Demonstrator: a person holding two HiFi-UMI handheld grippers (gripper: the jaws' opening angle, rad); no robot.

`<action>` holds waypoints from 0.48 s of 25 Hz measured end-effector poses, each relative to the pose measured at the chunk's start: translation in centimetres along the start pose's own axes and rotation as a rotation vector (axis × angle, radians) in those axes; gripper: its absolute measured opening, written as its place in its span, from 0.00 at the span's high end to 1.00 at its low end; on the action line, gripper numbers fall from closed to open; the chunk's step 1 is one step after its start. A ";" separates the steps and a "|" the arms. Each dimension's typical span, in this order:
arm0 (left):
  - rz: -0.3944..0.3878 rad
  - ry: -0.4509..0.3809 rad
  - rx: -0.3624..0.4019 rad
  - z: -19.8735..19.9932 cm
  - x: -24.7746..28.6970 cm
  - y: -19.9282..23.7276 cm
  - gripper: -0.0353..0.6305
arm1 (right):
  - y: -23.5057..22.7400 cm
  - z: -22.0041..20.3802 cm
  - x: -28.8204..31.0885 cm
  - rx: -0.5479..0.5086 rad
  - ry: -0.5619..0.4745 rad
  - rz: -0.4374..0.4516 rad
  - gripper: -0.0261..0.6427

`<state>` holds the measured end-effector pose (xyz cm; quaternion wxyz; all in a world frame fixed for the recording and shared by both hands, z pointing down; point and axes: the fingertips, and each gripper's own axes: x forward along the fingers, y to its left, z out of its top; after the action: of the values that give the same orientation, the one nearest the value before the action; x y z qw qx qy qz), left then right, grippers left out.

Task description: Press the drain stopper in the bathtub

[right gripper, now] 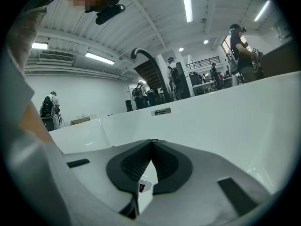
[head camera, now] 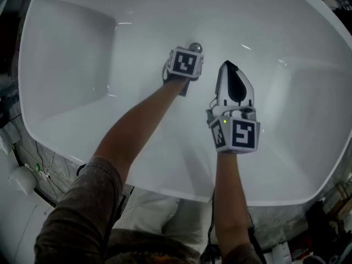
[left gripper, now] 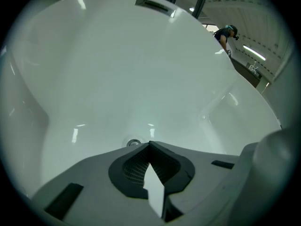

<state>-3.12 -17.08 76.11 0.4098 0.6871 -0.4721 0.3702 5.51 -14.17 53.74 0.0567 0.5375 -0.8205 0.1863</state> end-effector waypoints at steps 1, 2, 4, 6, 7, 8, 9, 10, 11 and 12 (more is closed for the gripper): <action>-0.009 -0.008 -0.002 0.4 -1.5 -0.6 0.94 | 0.3 0.9 -0.6 0.000 0.001 0.000 0.96; -0.019 -0.020 -0.005 0.9 -3.1 -1.3 0.94 | 0.7 1.8 -1.4 -0.001 0.002 0.000 0.96; -0.046 -0.047 -0.022 1.8 -6.5 -2.9 0.94 | 1.2 3.7 -3.2 -0.004 0.005 0.000 0.96; -0.075 -0.077 -0.036 3.1 -10.0 -4.3 0.94 | 1.8 5.7 -4.6 -0.012 0.010 -0.001 0.96; -0.082 -0.090 -0.037 3.8 -11.7 -4.8 0.94 | 2.1 6.9 -5.2 -0.017 0.011 -0.002 0.96; -0.083 -0.098 -0.034 4.4 -13.5 -5.1 0.94 | 2.5 8.1 -5.6 -0.022 0.007 -0.002 0.96; -0.081 -0.102 -0.032 4.9 -15.2 -5.4 0.94 | 2.9 9.4 -6.1 -0.025 0.001 -0.002 0.96; -0.077 -0.105 -0.030 5.3 -16.9 -5.5 0.94 | 3.3 10.6 -6.5 -0.027 -0.001 -0.004 0.96; -0.072 -0.108 -0.027 5.7 -18.6 -5.6 0.94 | 3.9 11.7 -6.9 -0.028 0.002 -0.005 0.96; -0.067 -0.112 -0.025 6.1 -20.2 -5.6 0.94 | 4.5 12.6 -7.3 -0.030 0.006 -0.006 0.96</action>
<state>-2.68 -14.41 54.46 0.4033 0.7171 -0.4757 0.3112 5.86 -10.95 38.83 0.0677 0.5383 -0.8216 0.1752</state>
